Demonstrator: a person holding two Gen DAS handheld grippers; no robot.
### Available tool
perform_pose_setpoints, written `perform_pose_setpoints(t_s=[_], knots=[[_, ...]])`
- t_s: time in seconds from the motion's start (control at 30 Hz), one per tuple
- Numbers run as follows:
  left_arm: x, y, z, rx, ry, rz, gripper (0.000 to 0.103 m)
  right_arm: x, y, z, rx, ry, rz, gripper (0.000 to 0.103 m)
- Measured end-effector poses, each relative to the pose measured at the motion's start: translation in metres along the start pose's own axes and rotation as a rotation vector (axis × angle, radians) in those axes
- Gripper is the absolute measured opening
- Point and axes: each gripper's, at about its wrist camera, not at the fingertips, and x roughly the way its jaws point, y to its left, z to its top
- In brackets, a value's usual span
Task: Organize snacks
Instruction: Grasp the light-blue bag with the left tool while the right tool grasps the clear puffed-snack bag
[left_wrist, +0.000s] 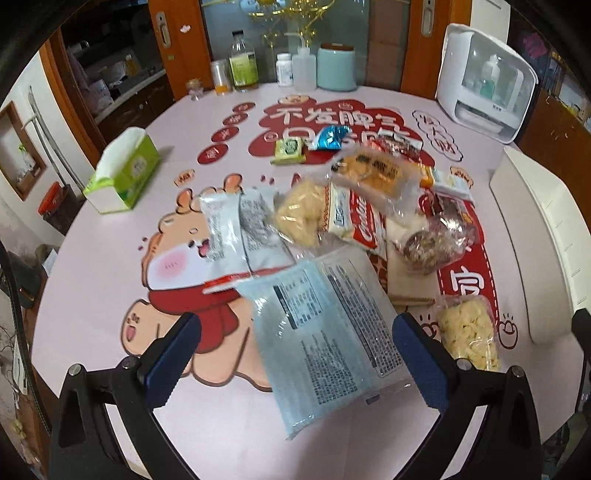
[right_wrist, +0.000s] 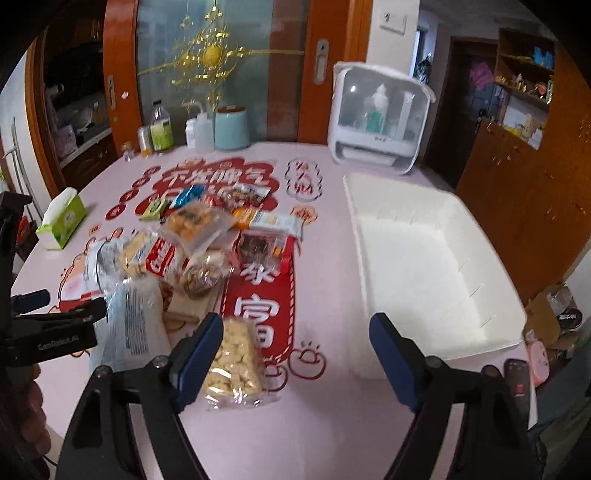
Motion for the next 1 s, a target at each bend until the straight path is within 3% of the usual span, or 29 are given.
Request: perform_pose_setpoints(t_s=[0.5, 1.0], knots=[[0.056, -0.011, -0.012, -0.03, 0.12, -0.007, 0.103, 0.037, 0.016, -0.017, -0.042, 0.093, 0.058, 0.081], [0.072, -0.013, -0.009, -0.094, 0.143, -0.052, 0.103, 0.066, 0.027, -0.025, -0.075, 0.186, 0.131, 0.079]])
